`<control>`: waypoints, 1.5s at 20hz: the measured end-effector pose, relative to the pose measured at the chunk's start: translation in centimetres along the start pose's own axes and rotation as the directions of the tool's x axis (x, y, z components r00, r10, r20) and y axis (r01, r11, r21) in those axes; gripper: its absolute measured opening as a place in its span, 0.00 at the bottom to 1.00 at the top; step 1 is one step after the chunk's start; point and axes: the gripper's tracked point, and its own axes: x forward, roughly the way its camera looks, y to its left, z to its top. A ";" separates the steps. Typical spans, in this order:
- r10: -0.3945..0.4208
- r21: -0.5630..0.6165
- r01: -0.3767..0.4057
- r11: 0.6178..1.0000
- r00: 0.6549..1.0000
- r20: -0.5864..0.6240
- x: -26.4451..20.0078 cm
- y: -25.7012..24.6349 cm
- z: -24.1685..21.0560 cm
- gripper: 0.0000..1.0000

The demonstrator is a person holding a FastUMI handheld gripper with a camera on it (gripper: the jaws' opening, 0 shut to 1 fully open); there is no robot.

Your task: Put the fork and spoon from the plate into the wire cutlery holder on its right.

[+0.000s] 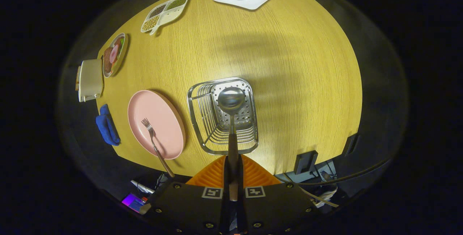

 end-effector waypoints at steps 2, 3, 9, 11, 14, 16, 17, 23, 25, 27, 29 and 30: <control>-0.003 0.009 0.003 1.000 1.000 0.013 0.0 -0.1 0.0 0.13; 0.000 0.011 0.000 1.000 1.000 0.023 0.0 -0.2 0.0 0.16; 0.051 0.034 -0.054 0.998 0.995 0.085 -1.5 0.2 -1.1 0.31; 0.079 0.038 -0.083 0.996 0.991 0.107 -2.2 0.6 -1.9 0.31; 0.113 0.039 -0.119 0.992 0.984 0.137 -3.1 1.3 -3.0 0.31; 0.129 0.035 -0.136 0.990 0.980 0.151 -3.5 1.8 -3.9 0.31; 0.134 0.033 -0.141 0.989 0.978 0.160 -3.6 2.1 -4.2 0.31; 0.169 -0.012 -0.169 0.985 0.968 0.186 -3.8 5.0 -5.2 0.31; 0.182 -0.031 -0.180 0.983 0.965 0.188 -3.7 6.2 -5.4 0.31; 0.183 -0.060 -0.174 0.983 0.965 0.186 -3.3 7.3 -5.8 0.31; 0.172 -0.093 -0.157 0.983 0.968 0.181 -2.7 8.2 -6.2 0.31; 0.167 -0.108 -0.150 0.983 0.970 0.178 -2.3 8.7 -6.5 0.31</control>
